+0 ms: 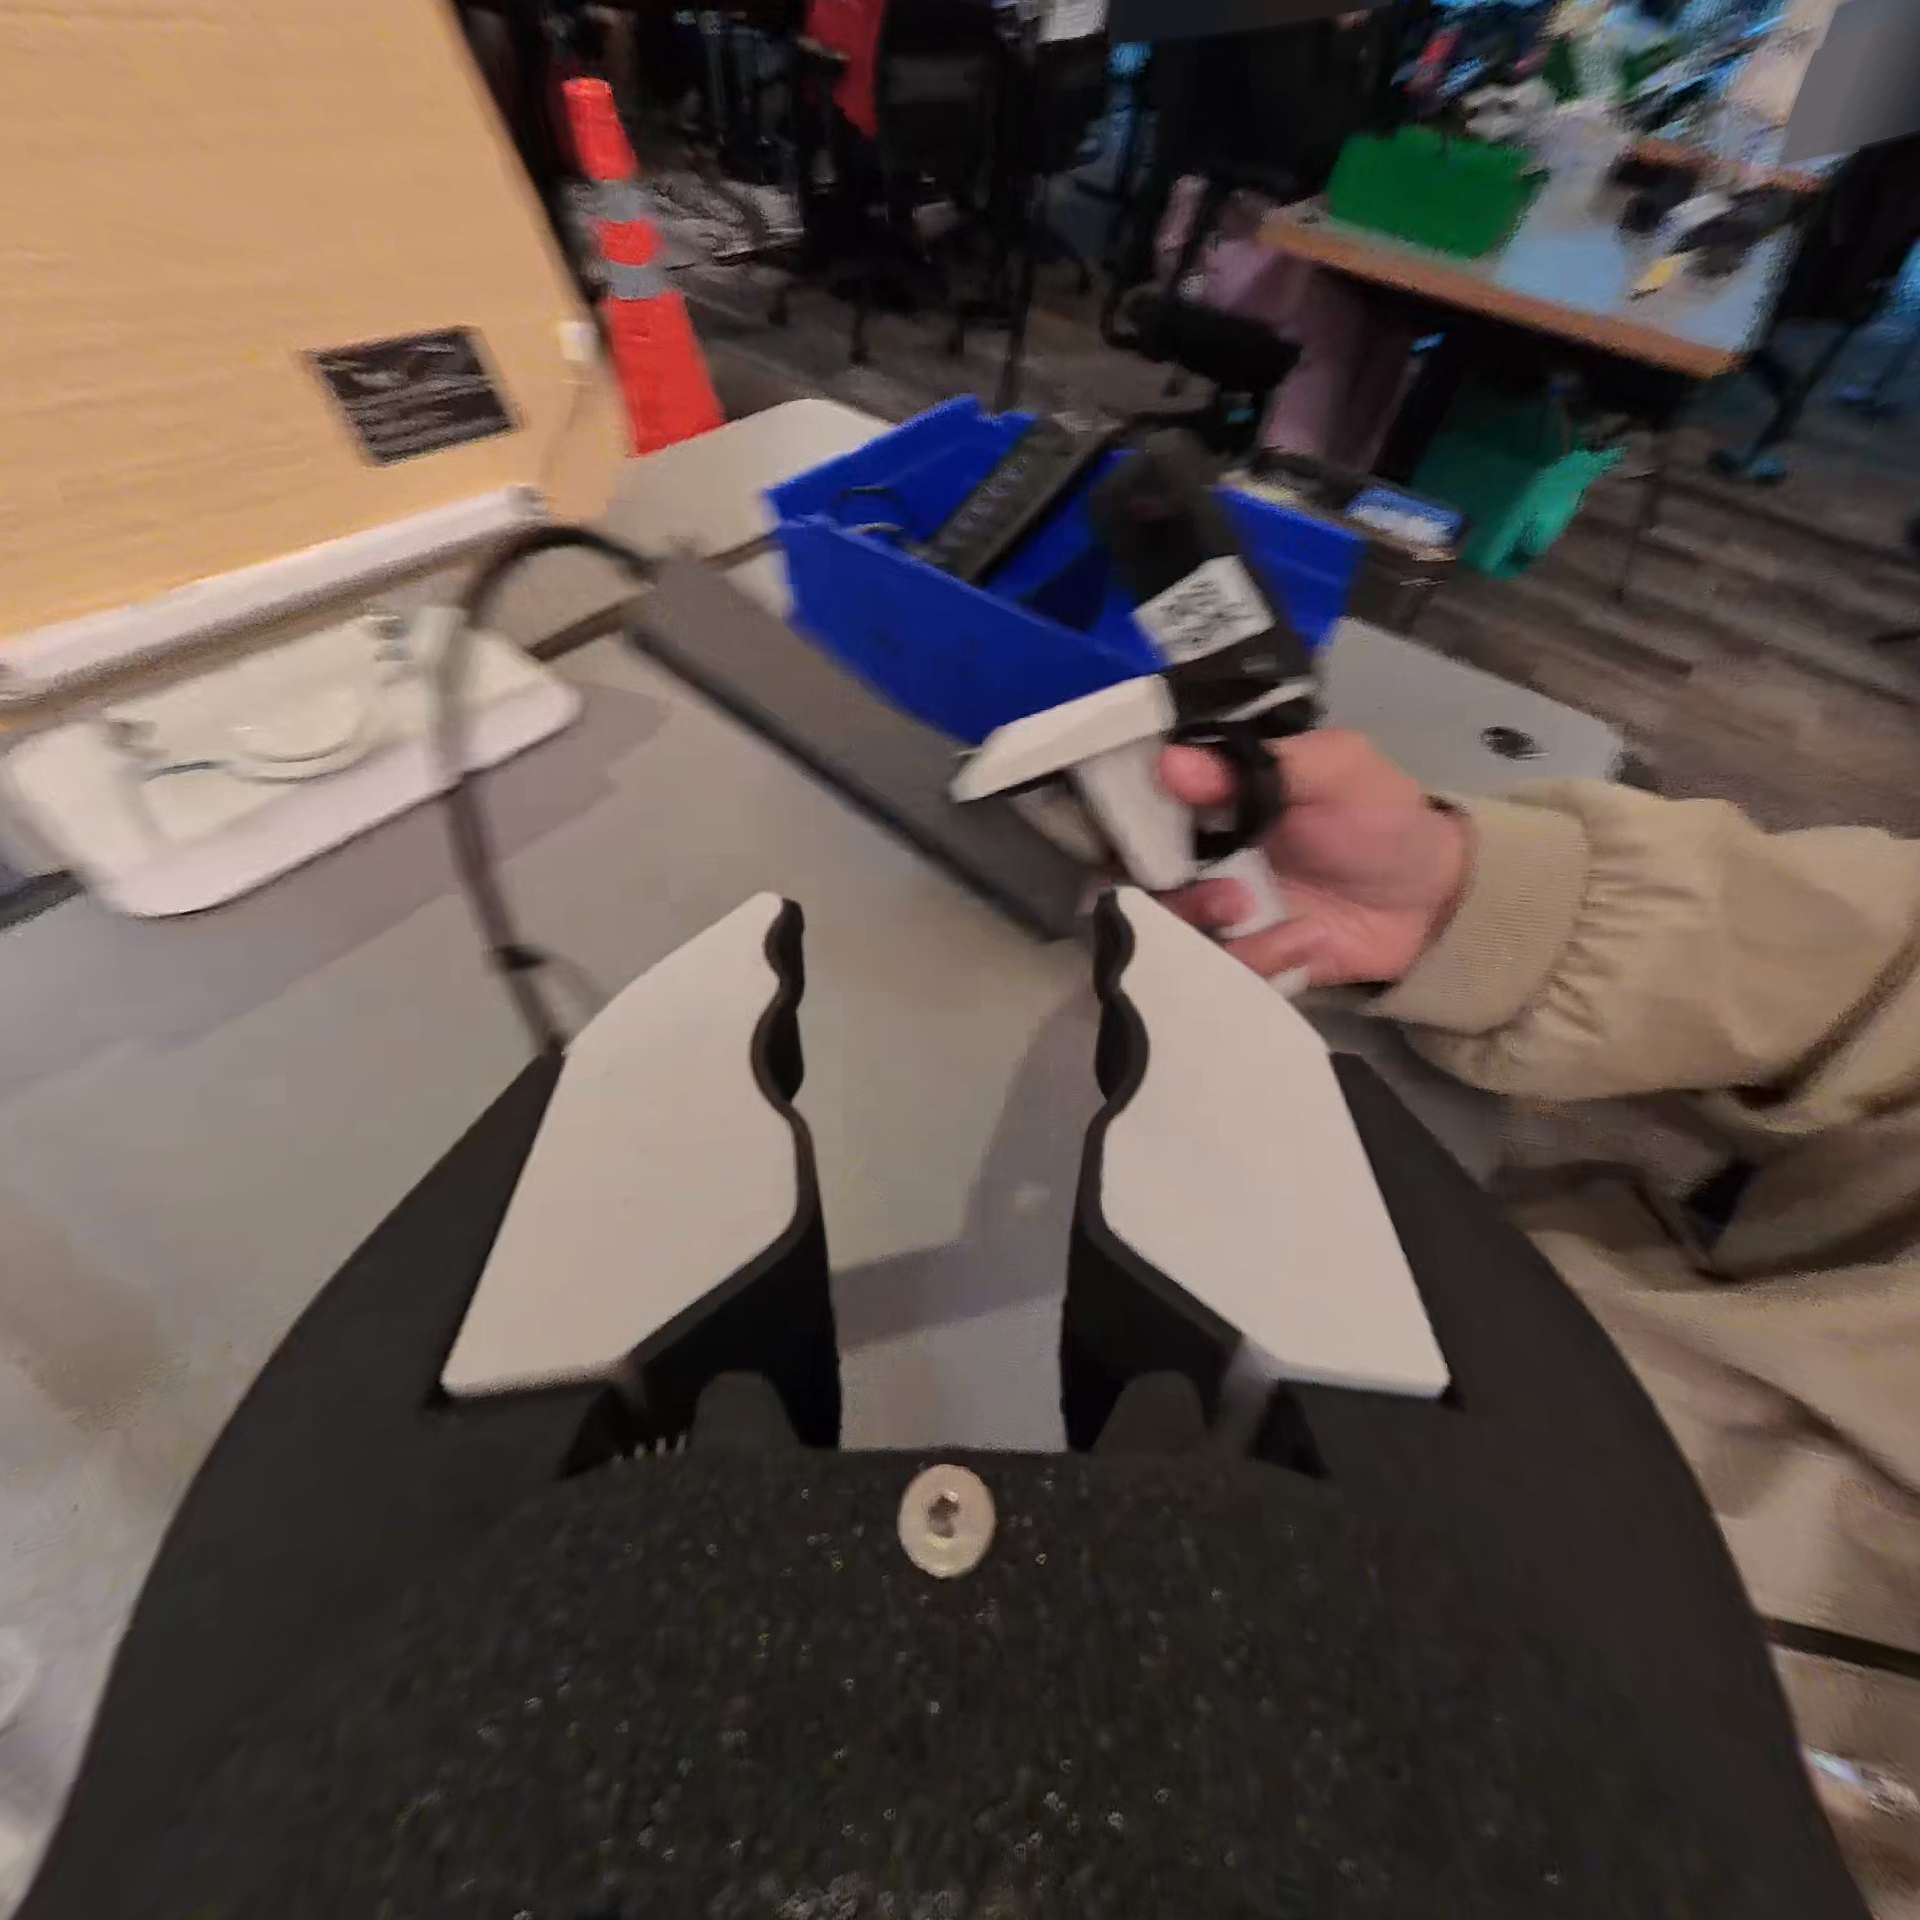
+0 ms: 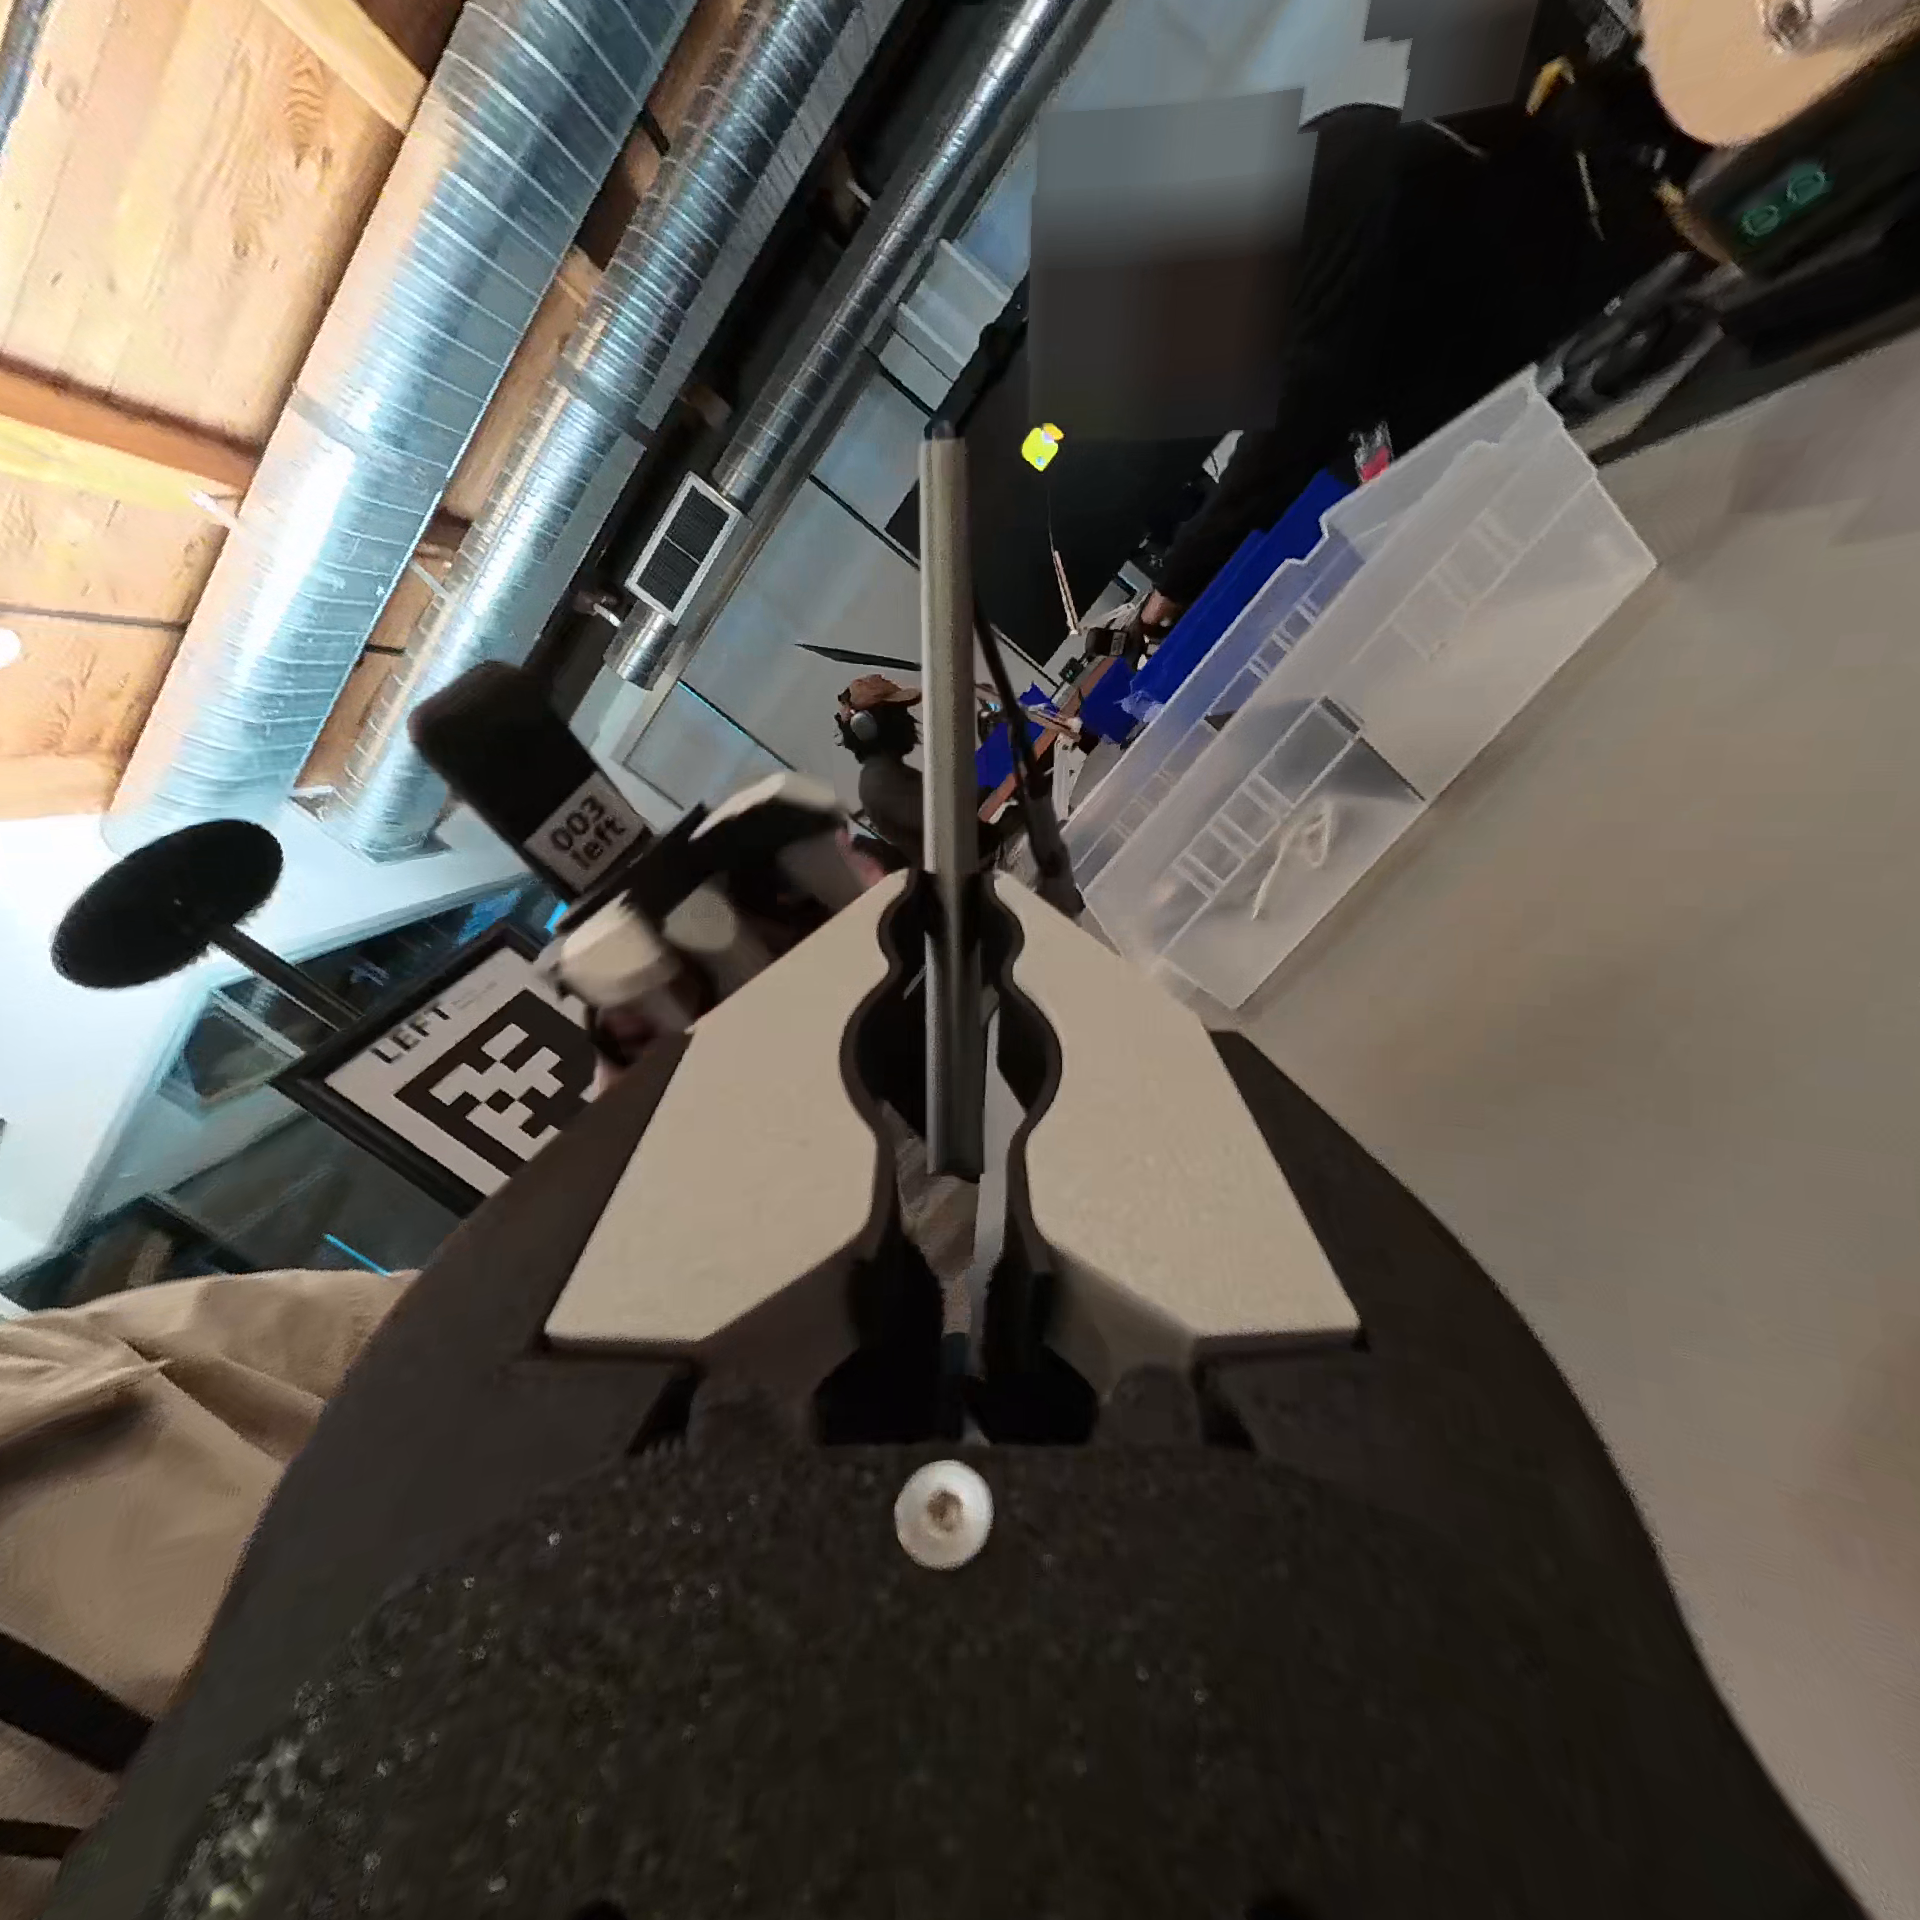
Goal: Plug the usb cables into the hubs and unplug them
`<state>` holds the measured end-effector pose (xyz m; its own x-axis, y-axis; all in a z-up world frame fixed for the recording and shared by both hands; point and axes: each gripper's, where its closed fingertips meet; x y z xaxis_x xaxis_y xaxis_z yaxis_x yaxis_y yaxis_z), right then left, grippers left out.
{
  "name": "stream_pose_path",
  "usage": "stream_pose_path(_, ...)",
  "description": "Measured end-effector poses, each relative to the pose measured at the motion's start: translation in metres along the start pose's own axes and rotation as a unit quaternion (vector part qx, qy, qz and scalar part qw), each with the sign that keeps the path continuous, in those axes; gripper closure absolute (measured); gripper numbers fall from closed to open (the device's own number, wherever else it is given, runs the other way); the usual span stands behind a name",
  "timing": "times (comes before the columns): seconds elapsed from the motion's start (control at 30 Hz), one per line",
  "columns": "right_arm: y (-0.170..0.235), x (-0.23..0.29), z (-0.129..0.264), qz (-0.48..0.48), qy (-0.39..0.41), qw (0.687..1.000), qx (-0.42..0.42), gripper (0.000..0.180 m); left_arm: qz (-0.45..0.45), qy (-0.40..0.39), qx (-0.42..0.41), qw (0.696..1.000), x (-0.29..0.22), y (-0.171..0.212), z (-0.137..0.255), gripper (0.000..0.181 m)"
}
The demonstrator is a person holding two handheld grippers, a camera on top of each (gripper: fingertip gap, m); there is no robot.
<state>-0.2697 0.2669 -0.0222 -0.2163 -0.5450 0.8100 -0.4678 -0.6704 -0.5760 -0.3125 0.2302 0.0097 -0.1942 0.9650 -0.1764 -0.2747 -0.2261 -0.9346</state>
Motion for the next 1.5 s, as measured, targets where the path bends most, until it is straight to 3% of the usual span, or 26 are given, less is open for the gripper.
stream_pose_path(0.07,0.006,0.000,-0.001,-0.056,-0.031,0.998,0.019,0.171,0.038,0.029,-0.008,0.999,-0.009,0.006,-0.016,0.128)
stream_pose_path(0.2,0.012,0.011,0.000,-0.180,-0.132,0.974,0.037,0.171,0.072,-0.050,-0.051,0.995,0.026,0.013,-0.019,0.144)
stream_pose_path(0.4,0.039,0.023,-0.006,-0.197,-0.175,0.959,0.104,0.171,0.159,-0.009,-0.105,0.982,0.034,0.011,-0.016,0.135)
stream_pose_path(0.5,0.050,0.023,-0.014,-0.150,-0.148,0.971,0.113,0.171,0.202,0.033,-0.116,0.972,0.028,0.012,-0.018,0.139)
stream_pose_path(0.57,0.053,0.025,-0.013,-0.116,-0.146,0.975,0.122,0.171,0.234,0.055,-0.122,0.963,0.025,0.013,-0.017,0.165)
stream_pose_path(0.63,0.054,0.019,-0.014,-0.056,-0.107,0.985,0.123,0.170,0.275,0.070,-0.124,0.951,0.026,0.016,-0.018,0.168)
stream_pose_path(0.7,0.051,0.008,-0.015,0.046,-0.042,0.992,0.112,0.166,0.299,0.064,-0.138,0.942,0.032,0.019,-0.017,0.170)
stream_pose_path(0.77,0.048,0.002,-0.014,0.191,0.020,0.977,0.092,0.152,0.317,0.039,-0.150,0.936,0.043,0.025,-0.014,0.170)
stream_pose_path(0.83,0.037,0.003,-0.012,0.371,0.077,0.925,0.038,0.121,0.353,0.039,-0.170,0.919,0.052,0.029,-0.009,0.170)
stream_pose_path(0.87,0.033,0.004,-0.011,0.469,0.110,0.876,0.012,0.111,0.376,0.048,-0.183,0.907,0.055,0.029,-0.006,0.170)
stream_pose_path(0.9,0.034,0.006,-0.008,0.562,0.142,0.815,0.001,0.109,0.397,0.055,-0.194,0.895,0.057,0.029,-0.004,0.170)
stream_pose_path(0.97,0.038,0.008,-0.006,0.732,0.208,0.649,-0.022,0.108,0.427,0.063,-0.209,0.878,0.061,0.031,-0.001,0.170)
stream_pose_path(1.0,0.042,0.010,-0.006,0.798,0.221,0.560,-0.032,0.115,0.437,0.059,-0.211,0.872,0.063,0.034,0.000,0.170)
stream_pose_path(1.03,0.048,0.009,-0.008,0.837,0.229,0.496,-0.034,0.123,0.442,0.051,-0.213,0.870,0.066,0.037,0.001,0.170)
stream_pose_path(1.07,0.054,0.006,-0.011,0.853,0.232,0.467,-0.024,0.123,0.449,0.051,-0.219,0.865,0.068,0.038,0.001,0.170)
stream_pose_path(1.17,0.074,-0.014,-0.018,0.870,0.225,0.438,0.026,0.114,0.482,0.075,-0.242,0.839,0.069,0.035,0.003,0.170)
stream_pose_path(1.37,0.057,-0.015,-0.030,0.886,0.297,0.355,-0.006,0.118,0.491,0.064,-0.254,0.831,0.057,0.035,-0.006,0.170)
stream_pose_path(1.5,0.046,-0.018,-0.029,0.891,0.324,0.316,-0.029,0.139,0.506,0.084,-0.238,0.824,0.044,0.041,-0.021,0.170)
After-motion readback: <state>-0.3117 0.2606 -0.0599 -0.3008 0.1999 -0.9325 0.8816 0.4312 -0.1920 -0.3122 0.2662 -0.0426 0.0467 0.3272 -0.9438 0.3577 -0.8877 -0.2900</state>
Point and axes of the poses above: each gripper's, where its closed fingertips meet, z back along the fingers, y out of its underside, x = y × z across the jaws, and after that the axes turned 9 degrees about y, right-handed
